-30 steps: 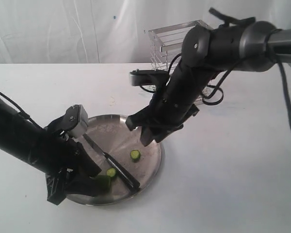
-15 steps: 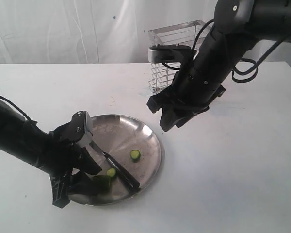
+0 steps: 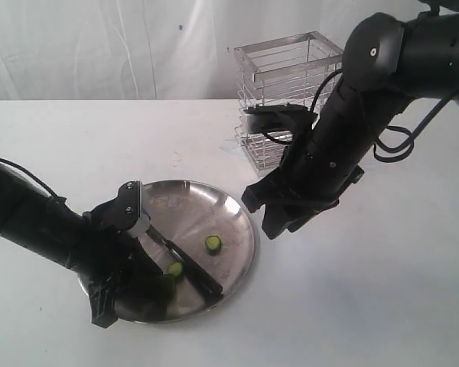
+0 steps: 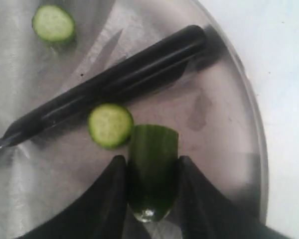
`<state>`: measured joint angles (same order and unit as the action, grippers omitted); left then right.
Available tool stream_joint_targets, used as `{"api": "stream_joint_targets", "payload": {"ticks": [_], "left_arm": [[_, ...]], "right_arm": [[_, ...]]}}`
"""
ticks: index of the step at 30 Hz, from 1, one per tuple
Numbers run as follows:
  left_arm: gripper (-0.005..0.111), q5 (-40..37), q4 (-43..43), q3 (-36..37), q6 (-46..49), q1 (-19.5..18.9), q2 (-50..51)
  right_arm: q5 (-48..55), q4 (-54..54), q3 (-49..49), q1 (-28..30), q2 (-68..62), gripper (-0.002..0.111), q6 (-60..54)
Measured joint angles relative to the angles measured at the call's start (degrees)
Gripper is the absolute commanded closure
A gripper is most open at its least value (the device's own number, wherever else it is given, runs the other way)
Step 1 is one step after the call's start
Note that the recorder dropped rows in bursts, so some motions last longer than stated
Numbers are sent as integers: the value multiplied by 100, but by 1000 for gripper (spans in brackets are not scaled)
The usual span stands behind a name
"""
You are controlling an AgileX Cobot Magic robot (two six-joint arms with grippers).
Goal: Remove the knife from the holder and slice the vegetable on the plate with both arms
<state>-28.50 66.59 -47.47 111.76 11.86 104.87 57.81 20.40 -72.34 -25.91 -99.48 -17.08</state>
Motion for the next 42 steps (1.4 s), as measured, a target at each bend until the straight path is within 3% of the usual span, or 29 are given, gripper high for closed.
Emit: {"api": "stream_joint_targets", "payload": {"ticks": [4,13,19,24,34,42], "left_arm": [[107,214,36,-86,-201,10,0],[107,1025,106,-107,-332,10,-104],[99,1478,127,-116,-546,14,-122],[107,1766,152,-120,-964,14,-127],[107,2064,152,-120,-1613,14,-173],[107,2537,131,-120,-1545,14,-445]], "right_arm": [[-110,0,122,0,0,75,0],[-276,0,160,0,18,75,0],[-288,-12,160,0,18,75,0],[-298,-20,160,0,18,75,0],[-356,-20,160,0,18,75,0],[-401,-38,160,0,-54,75,-38]]}}
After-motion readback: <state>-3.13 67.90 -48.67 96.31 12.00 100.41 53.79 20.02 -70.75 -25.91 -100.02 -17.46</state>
